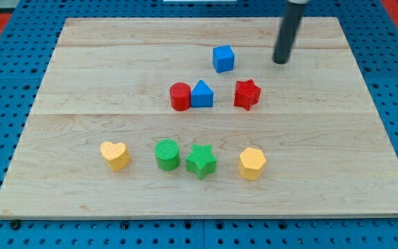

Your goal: Keep red blocks and blue blocks in a horizontal line at the center

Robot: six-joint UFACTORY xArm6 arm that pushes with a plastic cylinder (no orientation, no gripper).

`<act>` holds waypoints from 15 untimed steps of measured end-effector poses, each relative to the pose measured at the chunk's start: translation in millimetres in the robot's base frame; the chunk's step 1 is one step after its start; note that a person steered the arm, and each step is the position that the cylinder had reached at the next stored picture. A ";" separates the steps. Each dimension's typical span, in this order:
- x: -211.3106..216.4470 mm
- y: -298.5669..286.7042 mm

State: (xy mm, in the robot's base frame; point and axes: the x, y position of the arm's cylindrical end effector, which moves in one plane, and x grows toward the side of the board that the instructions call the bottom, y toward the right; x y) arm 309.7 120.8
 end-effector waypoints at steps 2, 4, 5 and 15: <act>-5.4 -188.4; 2.7 -183.9; 30.5 -184.4; 54.9 -254.1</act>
State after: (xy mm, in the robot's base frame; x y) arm 364.5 -133.3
